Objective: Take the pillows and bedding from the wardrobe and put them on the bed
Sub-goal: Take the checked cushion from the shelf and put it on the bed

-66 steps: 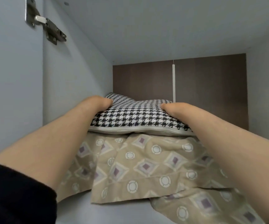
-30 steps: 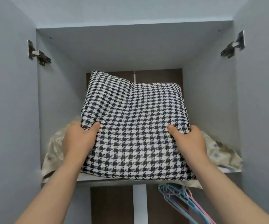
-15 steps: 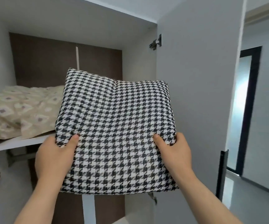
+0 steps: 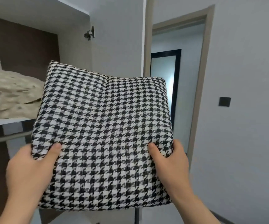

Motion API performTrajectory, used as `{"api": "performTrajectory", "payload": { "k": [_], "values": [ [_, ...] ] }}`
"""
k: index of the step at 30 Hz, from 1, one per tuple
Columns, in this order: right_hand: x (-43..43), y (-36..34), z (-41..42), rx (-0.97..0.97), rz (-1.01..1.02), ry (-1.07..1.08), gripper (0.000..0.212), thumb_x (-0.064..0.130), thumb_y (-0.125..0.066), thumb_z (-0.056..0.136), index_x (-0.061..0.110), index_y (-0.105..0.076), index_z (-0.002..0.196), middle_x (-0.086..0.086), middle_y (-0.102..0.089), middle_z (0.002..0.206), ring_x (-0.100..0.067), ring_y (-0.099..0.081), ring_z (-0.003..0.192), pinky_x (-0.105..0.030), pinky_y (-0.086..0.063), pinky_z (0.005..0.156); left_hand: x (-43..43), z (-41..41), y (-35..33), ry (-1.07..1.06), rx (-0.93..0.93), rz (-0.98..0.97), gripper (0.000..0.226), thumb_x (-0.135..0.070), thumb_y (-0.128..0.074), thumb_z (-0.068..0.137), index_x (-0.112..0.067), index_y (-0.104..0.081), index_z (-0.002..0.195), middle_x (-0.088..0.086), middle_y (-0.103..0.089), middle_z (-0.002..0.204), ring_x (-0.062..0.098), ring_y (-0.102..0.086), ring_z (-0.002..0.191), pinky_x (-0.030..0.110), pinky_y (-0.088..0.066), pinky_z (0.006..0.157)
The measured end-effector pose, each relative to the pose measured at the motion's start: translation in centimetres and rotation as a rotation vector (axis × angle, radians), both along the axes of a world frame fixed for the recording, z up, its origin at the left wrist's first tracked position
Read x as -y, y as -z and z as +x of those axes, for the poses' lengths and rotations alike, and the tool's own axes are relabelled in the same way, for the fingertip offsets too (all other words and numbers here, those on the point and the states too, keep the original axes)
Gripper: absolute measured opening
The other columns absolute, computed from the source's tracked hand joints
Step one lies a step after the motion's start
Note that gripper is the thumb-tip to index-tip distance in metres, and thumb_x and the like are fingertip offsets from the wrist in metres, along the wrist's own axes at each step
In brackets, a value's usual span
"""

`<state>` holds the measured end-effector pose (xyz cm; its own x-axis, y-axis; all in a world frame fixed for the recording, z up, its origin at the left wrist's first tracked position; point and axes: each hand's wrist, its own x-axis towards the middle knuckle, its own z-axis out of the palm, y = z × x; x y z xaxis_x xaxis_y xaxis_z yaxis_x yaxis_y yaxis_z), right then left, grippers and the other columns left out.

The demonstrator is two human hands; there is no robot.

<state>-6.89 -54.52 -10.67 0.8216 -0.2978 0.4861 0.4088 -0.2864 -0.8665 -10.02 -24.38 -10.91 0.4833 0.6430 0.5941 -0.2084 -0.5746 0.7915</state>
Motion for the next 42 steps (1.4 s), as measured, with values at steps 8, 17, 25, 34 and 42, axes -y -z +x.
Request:
{"api": "performTrajectory", "payload": {
  "k": [8, 17, 25, 34, 42],
  "values": [
    [15.0, 1.1, -11.6, 0.001, -0.007, 0.351, 0.034, 0.060, -0.068, 0.068, 0.039, -0.050, 0.088, 0.020, -0.063, 0.084, 0.014, -0.057, 0.074, -0.017, -0.040, 0.055, 16.3, -3.2, -0.7, 0.336, 0.021, 0.038, 0.023, -0.038, -0.071, 0.079, -0.026, -0.054, 0.070, -0.012, -0.057, 0.072, 0.004, -0.050, 0.067, 0.027, -0.035, 0.052],
    [29.4, 0.9, -25.6, 0.036, -0.106, 0.758, 0.030, 0.050, -0.072, 0.075, 0.035, -0.049, 0.087, 0.015, -0.061, 0.081, 0.017, -0.055, 0.070, -0.010, -0.040, 0.044, 34.7, -6.1, -0.2, 0.732, 0.014, 0.050, 0.023, -0.046, -0.068, 0.079, -0.026, -0.057, 0.078, -0.013, -0.061, 0.076, 0.010, -0.057, 0.068, 0.029, -0.043, 0.055],
    [40.9, 3.4, -36.2, -0.076, -0.118, 1.184, 0.037, 0.061, -0.067, 0.075, 0.033, -0.051, 0.095, 0.016, -0.061, 0.083, -0.001, -0.058, 0.071, -0.024, -0.041, 0.053, 53.8, -8.3, 1.8, 1.100, -0.015, 0.132, 0.025, -0.052, -0.065, 0.078, -0.029, -0.055, 0.078, -0.012, -0.060, 0.074, 0.007, -0.054, 0.065, 0.023, -0.037, 0.051],
    [50.8, 8.7, -41.9, -0.264, 0.042, 1.591, 0.042, 0.061, -0.066, 0.073, 0.031, -0.052, 0.100, 0.020, -0.060, 0.087, 0.001, -0.055, 0.075, -0.024, -0.039, 0.056, 75.5, -9.3, 7.5, 1.510, -0.158, 0.232, 0.022, -0.051, -0.064, 0.078, -0.031, -0.054, 0.075, -0.015, -0.059, 0.071, 0.005, -0.054, 0.062, 0.022, -0.034, 0.047],
    [56.6, 12.8, -44.1, -0.339, 0.173, 1.849, 0.040, 0.059, -0.066, 0.074, 0.033, -0.052, 0.101, 0.021, -0.060, 0.087, 0.002, -0.056, 0.075, -0.021, -0.040, 0.055, 90.0, -11.3, 11.3, 1.770, -0.248, 0.348, 0.026, -0.055, -0.063, 0.076, -0.031, -0.052, 0.072, -0.017, -0.057, 0.072, 0.005, -0.053, 0.063, 0.025, -0.036, 0.049]
  ]
}}
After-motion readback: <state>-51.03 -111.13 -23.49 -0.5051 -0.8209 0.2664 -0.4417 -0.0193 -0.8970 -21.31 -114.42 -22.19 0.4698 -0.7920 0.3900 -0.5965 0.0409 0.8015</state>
